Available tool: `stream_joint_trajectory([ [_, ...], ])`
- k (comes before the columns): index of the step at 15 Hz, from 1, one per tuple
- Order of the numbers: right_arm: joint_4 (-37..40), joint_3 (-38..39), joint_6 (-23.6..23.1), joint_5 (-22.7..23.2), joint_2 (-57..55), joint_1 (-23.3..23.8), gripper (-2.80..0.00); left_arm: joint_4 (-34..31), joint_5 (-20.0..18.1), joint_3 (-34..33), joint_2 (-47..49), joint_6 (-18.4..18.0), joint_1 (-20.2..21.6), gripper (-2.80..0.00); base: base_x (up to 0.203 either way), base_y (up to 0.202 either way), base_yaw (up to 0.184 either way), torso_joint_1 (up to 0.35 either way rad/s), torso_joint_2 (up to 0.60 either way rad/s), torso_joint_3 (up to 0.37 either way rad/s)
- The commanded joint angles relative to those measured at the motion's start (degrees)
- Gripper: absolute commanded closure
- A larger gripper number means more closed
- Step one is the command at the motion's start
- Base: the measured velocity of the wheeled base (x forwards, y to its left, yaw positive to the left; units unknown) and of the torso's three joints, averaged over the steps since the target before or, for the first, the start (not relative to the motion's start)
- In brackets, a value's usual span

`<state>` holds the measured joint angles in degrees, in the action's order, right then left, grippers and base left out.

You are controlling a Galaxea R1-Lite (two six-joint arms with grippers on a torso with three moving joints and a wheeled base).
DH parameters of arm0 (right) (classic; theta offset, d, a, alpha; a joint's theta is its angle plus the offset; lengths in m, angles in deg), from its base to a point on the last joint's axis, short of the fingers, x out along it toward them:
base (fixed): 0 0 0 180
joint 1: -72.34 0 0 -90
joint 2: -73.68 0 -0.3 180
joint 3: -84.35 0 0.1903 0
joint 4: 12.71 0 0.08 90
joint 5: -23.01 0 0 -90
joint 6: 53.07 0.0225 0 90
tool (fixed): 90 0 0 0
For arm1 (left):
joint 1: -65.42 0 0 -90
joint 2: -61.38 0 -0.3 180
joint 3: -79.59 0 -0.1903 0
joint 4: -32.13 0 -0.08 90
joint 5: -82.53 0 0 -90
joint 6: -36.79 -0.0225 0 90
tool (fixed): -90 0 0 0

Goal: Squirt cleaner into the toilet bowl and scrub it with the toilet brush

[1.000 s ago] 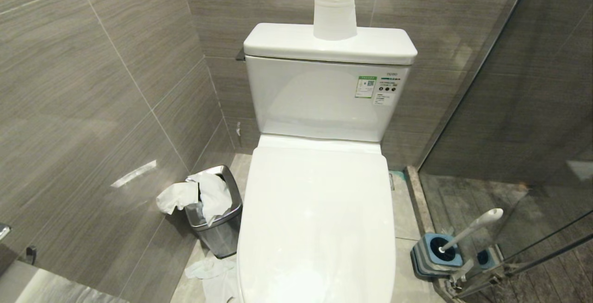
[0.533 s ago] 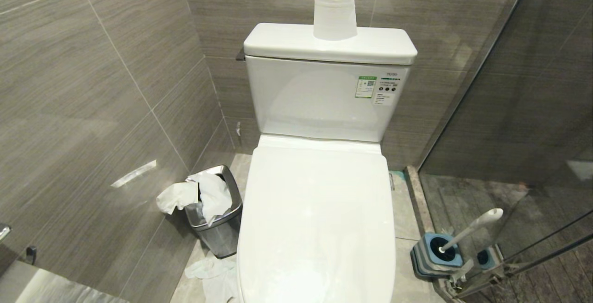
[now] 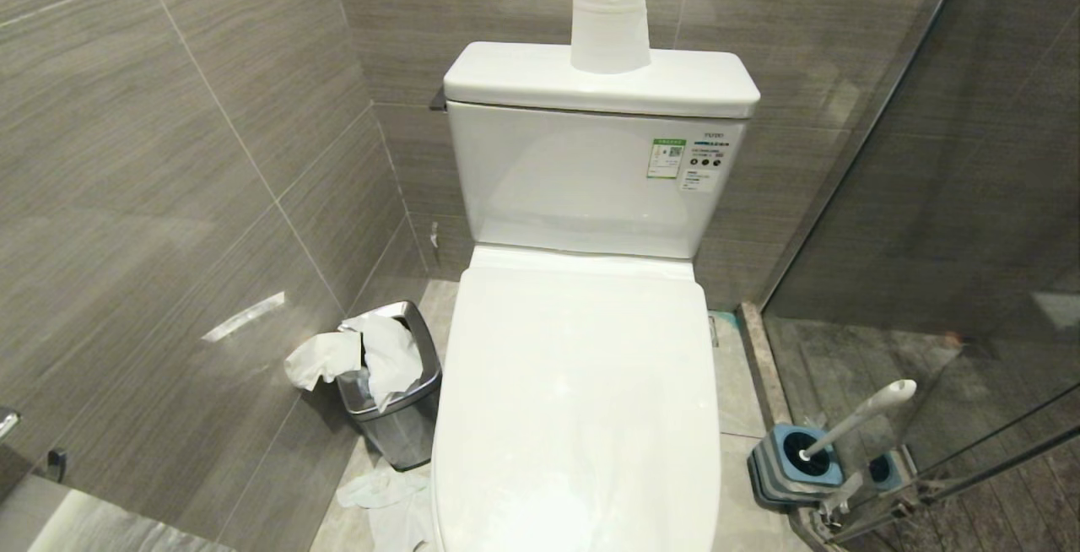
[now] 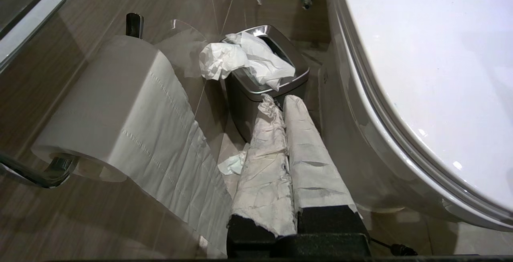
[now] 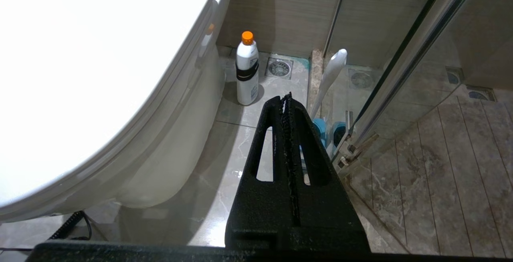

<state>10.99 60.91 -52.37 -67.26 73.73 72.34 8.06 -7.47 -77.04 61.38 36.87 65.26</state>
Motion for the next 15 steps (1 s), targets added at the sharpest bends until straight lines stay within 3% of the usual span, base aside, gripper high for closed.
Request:
stream_joint_trajectory([
  [1,0.02,0.02,0.01,0.0,0.04,0.0,0.0,0.0,0.0,-0.09,0.09,0.01,0.01,0.0,0.0,0.0,0.0,0.0,0.0,0.0],
  [7,0.02,0.02,0.01,0.0,0.04,0.0,0.0,0.0,0.0,-0.07,0.09,-0.02,0.0,0.0,0.0,0.0,0.0,0.0,0.0,0.0],
  [10,0.02,-0.01,0.01,0.0,0.04,0.0,0.0,-0.08,-0.08,0.0,0.09,-1.83,-0.02,0.0,0.0,0.0,0.0,0.0,0.0,0.0],
  [13,0.02,-0.01,0.01,0.0,0.04,0.0,0.0,-0.16,-1.76,-0.09,0.09,-7.59,-0.02,0.0,0.0,0.0,0.0,0.0,0.0,0.0],
  [15,0.02,-0.01,0.01,0.0,0.04,0.0,0.0,-0.03,-0.8,-0.09,0.09,-0.66,-0.02,0.0,0.0,0.0,0.0,0.0,0.0,0.0],
])
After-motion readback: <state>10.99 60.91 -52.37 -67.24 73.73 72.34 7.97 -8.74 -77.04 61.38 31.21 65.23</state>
